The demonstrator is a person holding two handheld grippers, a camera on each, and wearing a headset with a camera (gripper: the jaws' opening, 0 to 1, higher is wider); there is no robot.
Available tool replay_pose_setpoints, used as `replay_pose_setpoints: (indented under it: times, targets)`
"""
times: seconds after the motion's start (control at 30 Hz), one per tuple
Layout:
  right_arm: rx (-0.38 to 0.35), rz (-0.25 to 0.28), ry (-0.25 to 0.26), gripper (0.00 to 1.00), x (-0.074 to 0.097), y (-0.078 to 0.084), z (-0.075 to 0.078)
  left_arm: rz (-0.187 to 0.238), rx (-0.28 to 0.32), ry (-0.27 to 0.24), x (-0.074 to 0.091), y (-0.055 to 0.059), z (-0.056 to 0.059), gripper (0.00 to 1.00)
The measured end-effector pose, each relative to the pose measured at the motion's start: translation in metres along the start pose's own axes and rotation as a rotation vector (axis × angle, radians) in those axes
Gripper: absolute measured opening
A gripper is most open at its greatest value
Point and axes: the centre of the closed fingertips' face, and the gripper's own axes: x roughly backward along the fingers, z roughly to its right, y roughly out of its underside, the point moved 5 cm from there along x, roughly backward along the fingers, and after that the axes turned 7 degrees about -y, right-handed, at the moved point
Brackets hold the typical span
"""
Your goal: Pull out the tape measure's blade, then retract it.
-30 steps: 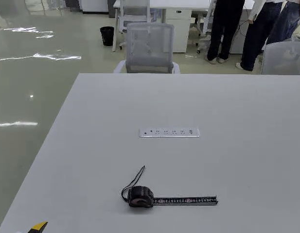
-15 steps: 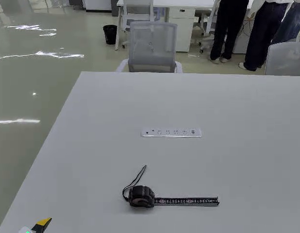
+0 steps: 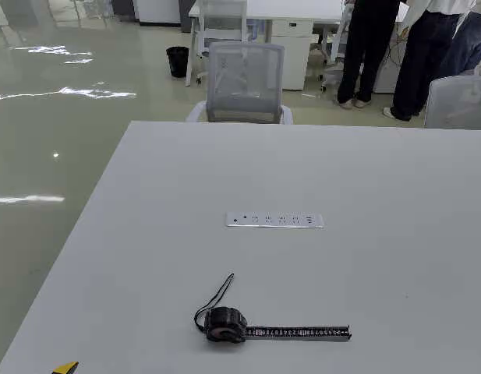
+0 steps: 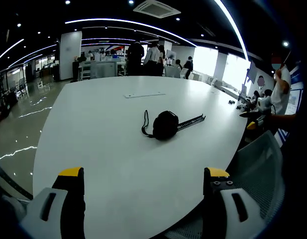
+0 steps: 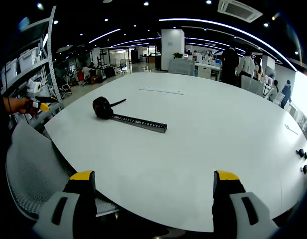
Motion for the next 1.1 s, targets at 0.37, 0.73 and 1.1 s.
replay_pose_setpoints:
  times: [0.37,0.73,1.1]
  targets:
    - [0.074,0.015,-0.031,0.99,-0.008,-0.013,0.009,0.013,0.063,-0.023,-0.013,-0.02,0.006,0.99]
    - [0.114,0.007,-0.069,0.98,-0.022,-0.025,0.029,0.008,0.018,-0.019,-0.034,-0.046,0.035,0.99]
    - [0.155,-0.001,-0.112,0.96,-0.035,-0.033,0.044,-0.001,-0.015,-0.002,-0.064,-0.067,0.068,0.99]
